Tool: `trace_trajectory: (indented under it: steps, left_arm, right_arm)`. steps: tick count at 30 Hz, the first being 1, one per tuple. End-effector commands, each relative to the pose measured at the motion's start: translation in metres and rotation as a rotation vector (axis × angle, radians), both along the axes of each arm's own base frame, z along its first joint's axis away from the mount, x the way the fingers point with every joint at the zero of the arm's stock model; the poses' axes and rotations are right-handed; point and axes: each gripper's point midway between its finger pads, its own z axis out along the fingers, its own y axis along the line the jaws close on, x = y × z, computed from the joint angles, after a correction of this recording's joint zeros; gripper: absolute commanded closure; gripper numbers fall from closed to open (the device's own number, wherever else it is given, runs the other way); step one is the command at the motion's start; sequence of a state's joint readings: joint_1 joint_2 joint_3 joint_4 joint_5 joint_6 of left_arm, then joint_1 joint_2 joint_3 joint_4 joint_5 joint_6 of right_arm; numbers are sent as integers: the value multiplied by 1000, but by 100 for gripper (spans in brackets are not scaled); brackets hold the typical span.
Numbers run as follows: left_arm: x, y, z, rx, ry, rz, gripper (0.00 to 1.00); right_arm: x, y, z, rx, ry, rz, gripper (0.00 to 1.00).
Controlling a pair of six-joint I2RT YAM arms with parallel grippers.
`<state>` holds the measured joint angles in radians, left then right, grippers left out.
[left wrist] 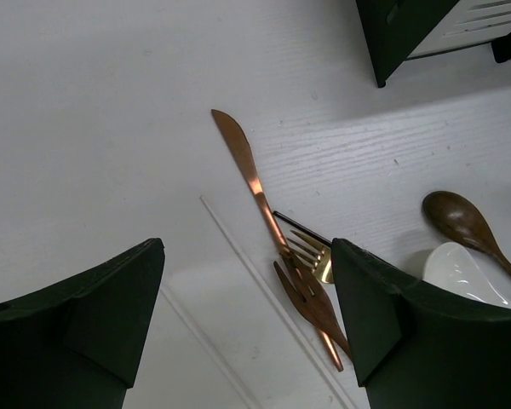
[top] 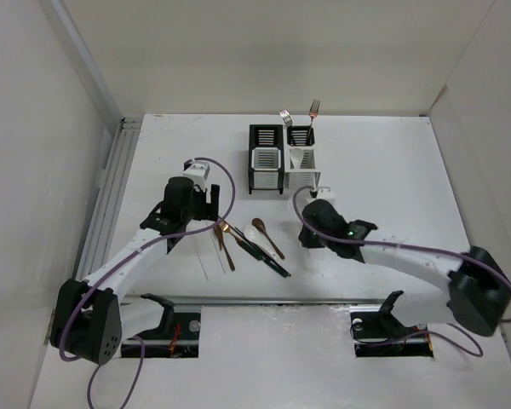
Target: Sort the eating utensils into containers
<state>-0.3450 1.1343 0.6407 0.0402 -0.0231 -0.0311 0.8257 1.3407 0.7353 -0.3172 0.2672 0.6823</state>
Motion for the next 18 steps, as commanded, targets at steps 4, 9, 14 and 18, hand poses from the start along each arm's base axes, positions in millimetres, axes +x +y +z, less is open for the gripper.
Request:
trace_trajectory:
  steps: [4, 9, 14, 18]
  left_arm:
    - [5, 5, 2, -9, -21, 27, 23]
    - [12, 14, 4, -8, -21, 57, 23]
    - [21, 17, 6, -11, -15, 71, 23]
    - [29, 29, 2, -6, 2, 110, 23]
  right_arm:
    - [58, 1, 195, 128, -623, 17, 100]
    - [103, -16, 283, 22, -907, -92, 100]
    - [180, -28, 313, 46, -1048, -183, 100]
    - [226, -19, 318, 129, -1195, -178, 100]
